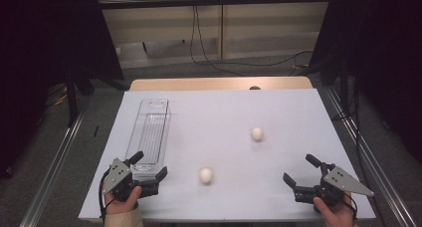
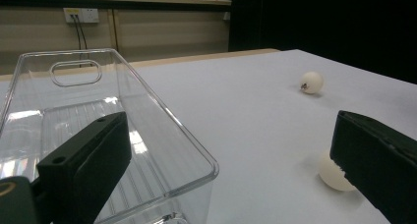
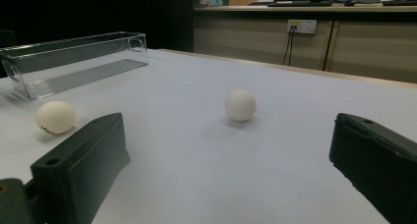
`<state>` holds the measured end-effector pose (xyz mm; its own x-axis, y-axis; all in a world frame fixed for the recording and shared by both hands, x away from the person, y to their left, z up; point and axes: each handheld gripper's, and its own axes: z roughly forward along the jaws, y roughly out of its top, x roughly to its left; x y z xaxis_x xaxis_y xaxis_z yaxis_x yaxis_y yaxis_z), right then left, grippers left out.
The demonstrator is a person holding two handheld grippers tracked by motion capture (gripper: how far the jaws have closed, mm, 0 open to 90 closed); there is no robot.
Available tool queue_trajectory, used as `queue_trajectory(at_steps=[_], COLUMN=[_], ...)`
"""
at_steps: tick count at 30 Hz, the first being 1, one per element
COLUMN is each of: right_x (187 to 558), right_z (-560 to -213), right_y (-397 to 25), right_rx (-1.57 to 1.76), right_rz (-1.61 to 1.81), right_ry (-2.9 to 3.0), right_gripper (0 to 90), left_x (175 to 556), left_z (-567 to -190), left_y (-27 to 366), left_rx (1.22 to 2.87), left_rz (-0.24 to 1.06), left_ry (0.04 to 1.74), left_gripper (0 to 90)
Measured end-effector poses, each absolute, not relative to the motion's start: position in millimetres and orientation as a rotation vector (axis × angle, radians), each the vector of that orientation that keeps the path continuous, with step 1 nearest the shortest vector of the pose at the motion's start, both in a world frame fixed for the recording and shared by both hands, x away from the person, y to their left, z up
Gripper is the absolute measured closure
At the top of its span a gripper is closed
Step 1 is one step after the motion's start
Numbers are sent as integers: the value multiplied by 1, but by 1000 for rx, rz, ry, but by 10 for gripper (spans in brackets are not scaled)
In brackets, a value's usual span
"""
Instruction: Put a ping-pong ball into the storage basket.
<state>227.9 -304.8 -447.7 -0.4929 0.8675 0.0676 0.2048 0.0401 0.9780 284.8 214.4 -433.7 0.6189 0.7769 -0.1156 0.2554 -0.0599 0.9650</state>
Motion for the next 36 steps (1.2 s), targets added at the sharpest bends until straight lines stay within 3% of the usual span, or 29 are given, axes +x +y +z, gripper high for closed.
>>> queue_trajectory(at_steps=[36], right_x=[228], right_z=[-448], right_y=[-302], right_rx=[1072], right_rz=[1499], right_ry=[1762], right_gripper=[9], left_x=[288], left_z=[-431], left_y=[195], left_rx=[1643], left_rz=[474], left_ry=[831], left_gripper=[20])
